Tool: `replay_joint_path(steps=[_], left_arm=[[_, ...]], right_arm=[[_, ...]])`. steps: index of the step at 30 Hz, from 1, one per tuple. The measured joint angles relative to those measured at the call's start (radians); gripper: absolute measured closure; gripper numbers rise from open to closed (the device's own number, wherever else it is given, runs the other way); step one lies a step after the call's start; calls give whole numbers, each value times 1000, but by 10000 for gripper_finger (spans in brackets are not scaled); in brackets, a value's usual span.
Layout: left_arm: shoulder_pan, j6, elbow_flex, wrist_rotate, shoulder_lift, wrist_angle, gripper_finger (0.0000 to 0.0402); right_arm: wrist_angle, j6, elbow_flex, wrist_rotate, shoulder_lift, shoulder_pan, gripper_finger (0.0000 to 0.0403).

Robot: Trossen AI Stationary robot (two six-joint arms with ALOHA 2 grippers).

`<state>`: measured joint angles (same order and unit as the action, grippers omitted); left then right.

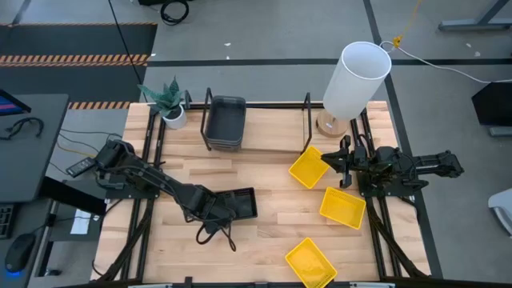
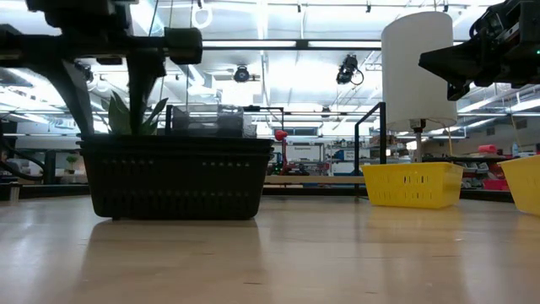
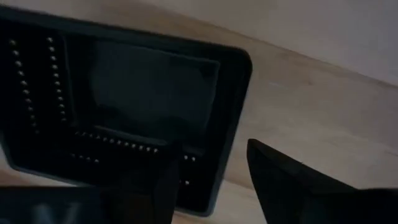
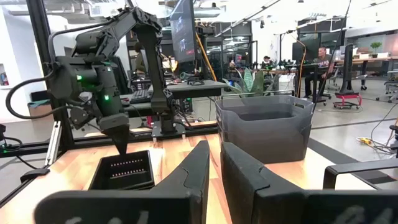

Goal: Stack baskets on shelf by color
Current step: Put the stacked black baskets on the shelf

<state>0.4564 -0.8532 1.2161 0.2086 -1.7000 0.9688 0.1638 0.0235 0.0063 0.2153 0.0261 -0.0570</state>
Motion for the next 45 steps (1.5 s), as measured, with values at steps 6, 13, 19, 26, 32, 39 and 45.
replay_joint_path(steps=[6,13,19,26,32,39,45], left_arm=[[3,-98,-45,9,0,-39,209],[-3,-212,-135,42,0,-155,247],[-19,-170,-177,43,-1,-216,283],[-23,-121,-176,-10,-1,-275,345],[-15,-27,-176,-48,-1,-346,383],[-14,237,-150,-56,-2,-436,383],[-38,467,-24,-48,-2,-422,383]], right_arm=[[0,0,0,0,0,0,357],[0,0,0,0,0,0,357],[0,0,0,0,0,0,357],[0,0,0,0,0,0,357],[0,0,0,0,0,0,357],[0,0,0,0,0,0,357],[0,0,0,0,0,0,357]])
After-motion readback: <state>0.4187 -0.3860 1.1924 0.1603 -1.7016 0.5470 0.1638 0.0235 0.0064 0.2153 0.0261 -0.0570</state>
